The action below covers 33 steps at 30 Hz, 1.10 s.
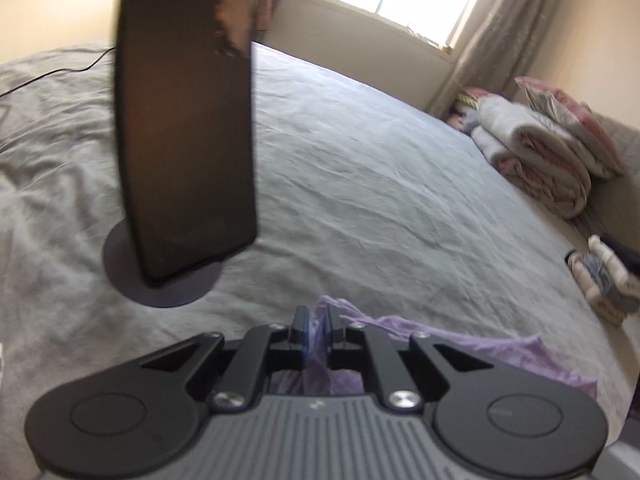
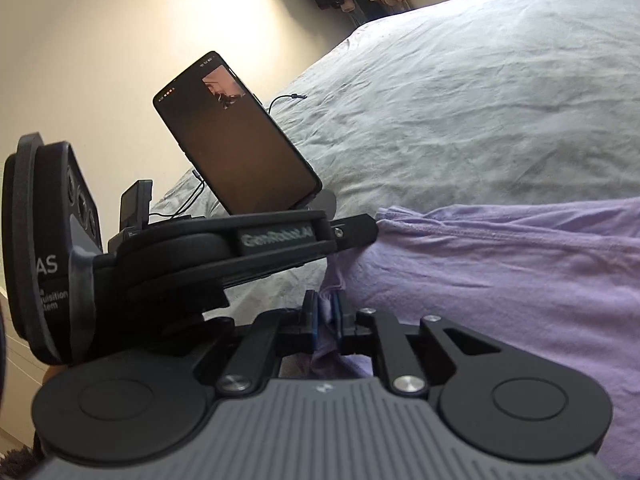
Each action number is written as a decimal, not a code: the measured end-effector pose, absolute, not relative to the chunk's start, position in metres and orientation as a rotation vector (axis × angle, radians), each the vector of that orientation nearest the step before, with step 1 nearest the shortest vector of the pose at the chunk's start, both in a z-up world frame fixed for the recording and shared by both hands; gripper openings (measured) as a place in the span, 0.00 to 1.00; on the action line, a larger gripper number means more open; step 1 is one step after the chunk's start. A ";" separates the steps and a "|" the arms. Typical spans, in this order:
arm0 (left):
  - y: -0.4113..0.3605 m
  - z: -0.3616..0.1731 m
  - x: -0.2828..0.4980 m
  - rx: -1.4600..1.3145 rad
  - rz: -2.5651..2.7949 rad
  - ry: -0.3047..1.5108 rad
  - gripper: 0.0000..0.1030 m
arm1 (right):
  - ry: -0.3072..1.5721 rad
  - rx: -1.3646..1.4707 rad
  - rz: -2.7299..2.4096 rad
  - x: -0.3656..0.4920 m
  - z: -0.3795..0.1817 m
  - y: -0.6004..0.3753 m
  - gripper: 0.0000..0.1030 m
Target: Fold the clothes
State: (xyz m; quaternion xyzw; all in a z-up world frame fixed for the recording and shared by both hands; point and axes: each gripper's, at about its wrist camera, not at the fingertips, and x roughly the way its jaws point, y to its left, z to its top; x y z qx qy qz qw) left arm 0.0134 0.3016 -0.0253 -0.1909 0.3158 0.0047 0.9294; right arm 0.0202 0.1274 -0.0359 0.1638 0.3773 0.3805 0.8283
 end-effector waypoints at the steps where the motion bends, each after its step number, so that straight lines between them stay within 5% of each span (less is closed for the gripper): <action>1: 0.305 -0.022 0.010 -0.398 0.018 0.634 0.06 | 0.806 0.363 0.812 0.020 -0.035 0.127 0.16; 9: 0.325 0.002 -0.022 -0.442 -0.037 0.510 0.06 | 0.849 0.380 0.936 0.003 -0.025 0.127 0.17; 11: 0.323 0.003 -0.027 -0.446 -0.104 0.496 0.06 | 0.848 0.359 0.916 -0.001 -0.022 0.119 0.26; 27: 0.285 -0.037 -0.007 -0.358 -0.063 0.594 0.03 | 0.683 -0.040 0.561 -0.021 -0.034 0.023 0.39; 33: 0.273 -0.036 -0.033 -0.231 -0.204 0.562 0.24 | 0.601 -0.096 0.506 -0.031 -0.025 0.001 0.45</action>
